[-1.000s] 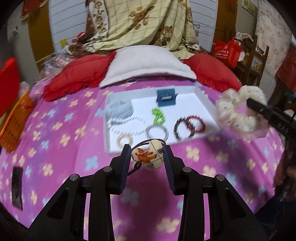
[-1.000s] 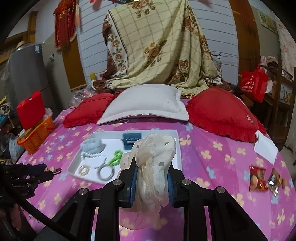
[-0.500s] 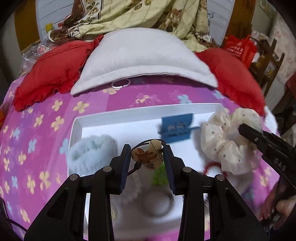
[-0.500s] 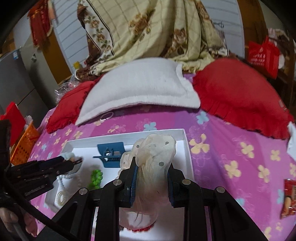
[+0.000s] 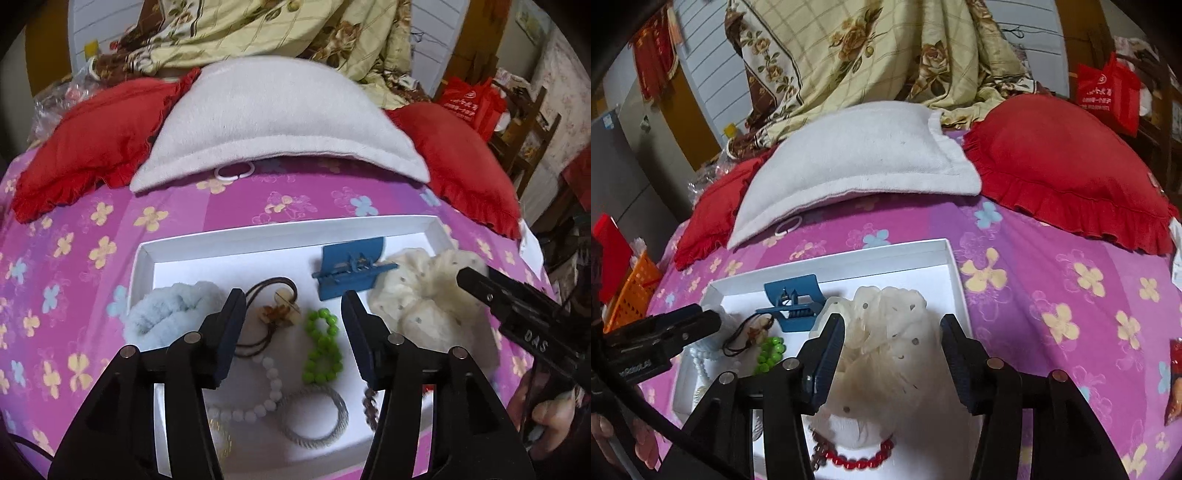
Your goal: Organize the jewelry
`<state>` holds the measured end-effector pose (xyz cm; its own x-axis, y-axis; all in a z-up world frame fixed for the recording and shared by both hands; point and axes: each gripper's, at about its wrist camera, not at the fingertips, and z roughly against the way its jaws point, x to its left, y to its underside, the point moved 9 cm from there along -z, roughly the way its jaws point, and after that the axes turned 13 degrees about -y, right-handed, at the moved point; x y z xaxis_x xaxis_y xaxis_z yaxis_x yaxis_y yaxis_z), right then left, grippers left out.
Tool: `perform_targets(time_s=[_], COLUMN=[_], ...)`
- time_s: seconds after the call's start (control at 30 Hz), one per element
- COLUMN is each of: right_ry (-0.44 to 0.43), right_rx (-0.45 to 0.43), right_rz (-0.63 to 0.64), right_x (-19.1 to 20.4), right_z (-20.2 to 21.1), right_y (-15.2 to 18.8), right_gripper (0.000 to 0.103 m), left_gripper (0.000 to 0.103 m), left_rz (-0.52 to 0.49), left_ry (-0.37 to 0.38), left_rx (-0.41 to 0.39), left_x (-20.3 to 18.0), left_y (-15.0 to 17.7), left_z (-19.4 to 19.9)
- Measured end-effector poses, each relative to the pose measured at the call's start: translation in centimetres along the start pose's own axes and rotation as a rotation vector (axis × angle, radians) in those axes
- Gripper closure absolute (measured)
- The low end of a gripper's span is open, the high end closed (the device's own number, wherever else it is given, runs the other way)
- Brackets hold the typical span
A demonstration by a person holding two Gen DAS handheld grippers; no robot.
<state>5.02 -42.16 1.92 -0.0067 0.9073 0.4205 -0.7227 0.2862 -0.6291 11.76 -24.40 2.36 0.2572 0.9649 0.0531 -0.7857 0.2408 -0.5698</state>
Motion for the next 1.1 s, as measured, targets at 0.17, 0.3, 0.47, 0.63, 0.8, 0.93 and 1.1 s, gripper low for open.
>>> perform_targets(time_s=[0.17, 0.3, 0.47, 0.63, 0.8, 0.93, 1.1], right_ry=[-0.021, -0.029, -0.033, -0.038, -0.053, -0.061, -0.045], right_rx=[-0.014, -0.017, -0.015, -0.012, -0.014, -0.005, -0.012], right_rz=[0.01, 0.028, 0.038, 0.029, 0.008, 0.003, 0.018], right_x=[1.1, 1.9, 2.8, 3.8, 5.0, 6.2, 7.5], right_z=[3.9, 6.8, 10.3, 12.5, 14.0, 14.4, 15.0], right_y=[1.6, 3.7, 7.9, 11.8, 15.5, 17.9, 20.0], right_gripper=[0.051, 0.051, 0.042, 0.041, 0.041, 0.041, 0.041], left_gripper=[0.049, 0.046, 0.037, 0.025, 0.024, 0.018, 0.016], left_rz=[-0.062, -0.092, -0.09, -0.041, 0.039, 0.103, 0.206], left_ry=[-0.066, -0.092, -0.2, -0.29, -0.324, -0.383, -0.452], left_rx=[-0.083, -0.147, -0.266, -0.372, -0.407, -0.47, -0.545], left_x=[-0.1, 0.3, 1.8, 3.2, 4.1, 5.6, 8.0], left_y=[1.3, 3.8, 7.3, 11.0, 13.7, 15.7, 17.9], left_z=[5.1, 9.3, 14.1, 18.3, 20.9, 23.7, 27.2])
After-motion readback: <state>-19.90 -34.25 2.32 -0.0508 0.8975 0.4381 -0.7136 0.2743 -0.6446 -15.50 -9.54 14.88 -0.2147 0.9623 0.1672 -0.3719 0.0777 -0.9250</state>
